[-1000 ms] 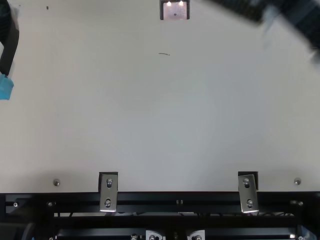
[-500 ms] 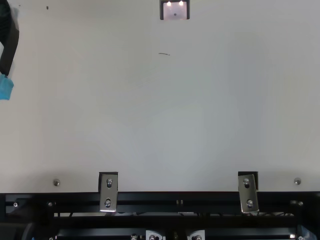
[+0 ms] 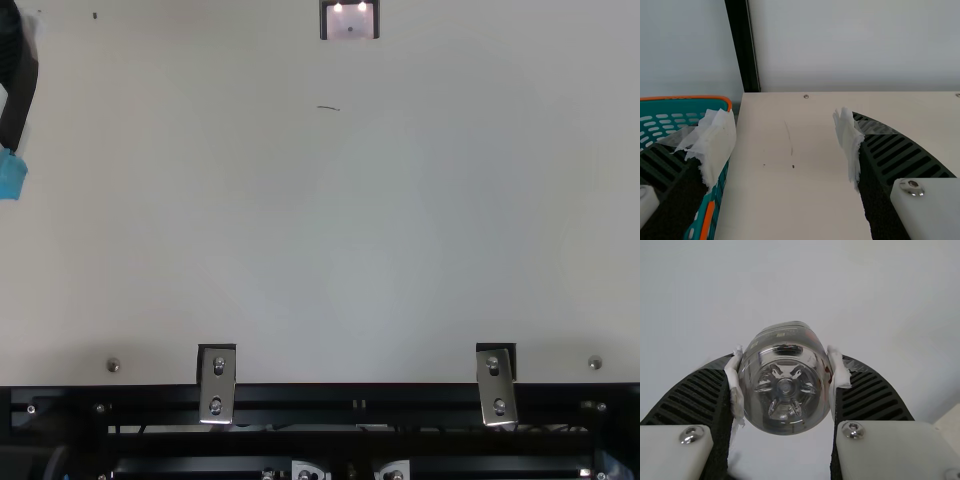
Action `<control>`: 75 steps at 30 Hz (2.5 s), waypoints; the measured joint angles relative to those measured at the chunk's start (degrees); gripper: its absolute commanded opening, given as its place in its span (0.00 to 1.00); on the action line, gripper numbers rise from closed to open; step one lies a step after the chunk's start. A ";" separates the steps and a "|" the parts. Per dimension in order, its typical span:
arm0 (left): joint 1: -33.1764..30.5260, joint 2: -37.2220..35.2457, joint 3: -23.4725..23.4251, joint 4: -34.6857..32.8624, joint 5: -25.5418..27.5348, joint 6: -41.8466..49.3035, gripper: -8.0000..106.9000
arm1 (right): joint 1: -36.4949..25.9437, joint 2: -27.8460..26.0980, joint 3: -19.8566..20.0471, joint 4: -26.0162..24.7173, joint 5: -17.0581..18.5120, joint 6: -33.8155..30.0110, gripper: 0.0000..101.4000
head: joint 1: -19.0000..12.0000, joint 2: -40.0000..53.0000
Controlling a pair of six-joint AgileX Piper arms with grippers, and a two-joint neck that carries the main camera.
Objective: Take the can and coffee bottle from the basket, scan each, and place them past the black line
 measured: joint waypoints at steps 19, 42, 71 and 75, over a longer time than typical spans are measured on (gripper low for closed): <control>0.00 0.00 0.00 0.00 0.00 0.00 0.85 | 9.19 11.31 11.69 -32.51 -15.76 8.51 0.00 | 0.00 -0.29; 0.00 0.00 0.00 0.00 0.00 0.00 0.85 | 13.32 27.77 17.32 -55.63 -28.24 19.54 0.00 | 0.00 -0.29; 0.00 0.00 0.00 0.00 0.00 0.00 0.85 | 17.40 47.50 9.91 -57.99 -36.46 19.43 0.00 | 0.00 -0.29; 0.00 0.00 0.00 0.00 0.00 0.00 0.85 | 17.80 49.05 8.93 -57.74 -37.15 19.43 0.00 | 0.00 -0.29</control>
